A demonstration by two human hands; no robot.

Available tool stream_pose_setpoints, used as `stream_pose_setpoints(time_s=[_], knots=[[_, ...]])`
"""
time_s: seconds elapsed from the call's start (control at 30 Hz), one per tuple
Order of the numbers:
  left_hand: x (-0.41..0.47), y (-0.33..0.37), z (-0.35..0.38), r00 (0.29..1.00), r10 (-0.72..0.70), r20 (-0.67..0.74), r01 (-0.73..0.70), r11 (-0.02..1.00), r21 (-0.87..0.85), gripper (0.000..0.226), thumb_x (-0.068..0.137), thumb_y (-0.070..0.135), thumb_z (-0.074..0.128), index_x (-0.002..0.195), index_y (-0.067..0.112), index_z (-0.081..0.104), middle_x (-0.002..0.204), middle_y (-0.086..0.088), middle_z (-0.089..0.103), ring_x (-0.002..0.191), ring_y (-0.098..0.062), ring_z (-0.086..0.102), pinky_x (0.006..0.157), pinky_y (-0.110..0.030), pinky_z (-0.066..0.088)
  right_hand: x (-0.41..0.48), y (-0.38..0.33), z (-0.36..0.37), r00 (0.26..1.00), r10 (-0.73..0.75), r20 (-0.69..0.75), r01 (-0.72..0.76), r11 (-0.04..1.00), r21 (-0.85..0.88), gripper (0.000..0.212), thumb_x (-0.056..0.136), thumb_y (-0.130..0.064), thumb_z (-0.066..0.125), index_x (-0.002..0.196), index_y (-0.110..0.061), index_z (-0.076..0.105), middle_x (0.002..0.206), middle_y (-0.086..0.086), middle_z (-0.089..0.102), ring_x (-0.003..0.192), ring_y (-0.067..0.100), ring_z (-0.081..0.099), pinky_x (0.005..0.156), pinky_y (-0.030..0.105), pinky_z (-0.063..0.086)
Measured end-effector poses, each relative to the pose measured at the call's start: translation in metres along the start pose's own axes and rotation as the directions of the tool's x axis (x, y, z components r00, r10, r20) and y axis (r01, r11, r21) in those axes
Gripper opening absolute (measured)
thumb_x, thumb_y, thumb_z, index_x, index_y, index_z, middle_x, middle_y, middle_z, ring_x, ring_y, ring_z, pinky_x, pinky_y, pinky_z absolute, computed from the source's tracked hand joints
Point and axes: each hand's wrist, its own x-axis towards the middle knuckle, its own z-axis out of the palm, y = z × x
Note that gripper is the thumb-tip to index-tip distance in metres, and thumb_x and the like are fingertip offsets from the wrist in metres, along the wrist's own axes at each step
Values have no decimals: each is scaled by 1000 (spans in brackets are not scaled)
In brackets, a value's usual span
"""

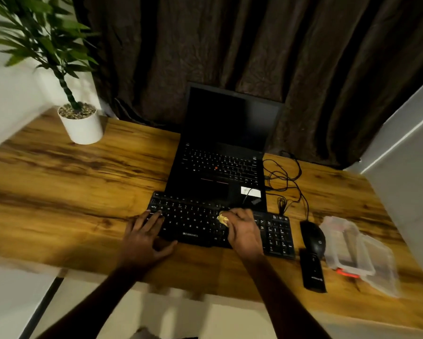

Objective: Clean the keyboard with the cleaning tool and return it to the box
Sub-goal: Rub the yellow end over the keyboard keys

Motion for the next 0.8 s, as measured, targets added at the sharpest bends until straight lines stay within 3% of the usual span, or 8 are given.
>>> stream_pose_setpoints(time_s=[0.13, 0.37, 0.5, 0.63, 0.7, 0.8], knots=[[-1, 0, -2, 999, -30, 13, 30, 1000, -7, 82, 80, 74, 48, 129, 11, 65, 139, -5, 59, 133, -31, 47, 112, -47, 29, 13, -34, 14, 997, -66, 33, 65, 998, 13, 37, 96, -11, 51, 127, -29, 62, 130, -1, 55, 119, 21, 44, 93, 33, 49], [-2, -3, -1, 997, -27, 69, 30, 998, -48, 80, 83, 75, 44, 132, 14, 61, 142, -5, 56, 137, -31, 39, 114, -51, 21, 23, -94, 42, 982, -183, -52, 185, 982, 41, 36, 81, -4, 68, 110, -25, 70, 109, -3, 65, 102, 21, 54, 77, 31, 54], [-4, -8, -2, 996, -24, 83, 30, 997, -78, 84, 86, 78, 35, 134, 13, 60, 144, -8, 54, 138, -31, 36, 114, -51, 20, 24, -109, 49, 970, -221, -104, 226, 973, 37, 31, 86, -12, 54, 111, -22, 71, 110, -3, 67, 104, 20, 56, 81, 31, 54], [-3, -11, -3, 997, -50, 66, 59, 987, -152, 89, 86, 82, 28, 140, 16, 53, 147, -7, 49, 142, -30, 35, 117, -50, 15, 26, -113, 45, 960, -273, -61, 275, 961, 34, 31, 89, -11, 59, 117, -19, 69, 113, 2, 69, 103, 26, 58, 84, 38, 53], [-2, -12, -5, 998, -60, 25, 65, 974, -219, 86, 85, 80, 36, 142, 17, 49, 148, -6, 48, 143, -27, 33, 120, -49, 12, 26, -114, 43, 981, -191, -19, 192, 972, 138, 32, 94, -23, 49, 122, -22, 64, 116, 6, 67, 106, 27, 57, 89, 41, 49], [2, -14, -10, 997, -30, -67, 7, 946, -323, 77, 91, 69, 40, 145, 15, 44, 150, -4, 45, 145, -23, 33, 122, -49, 11, 22, -117, 44, 991, -49, -121, 83, 950, 300, 28, 96, -30, 47, 118, -23, 64, 115, 3, 65, 108, 21, 56, 94, 39, 46]])
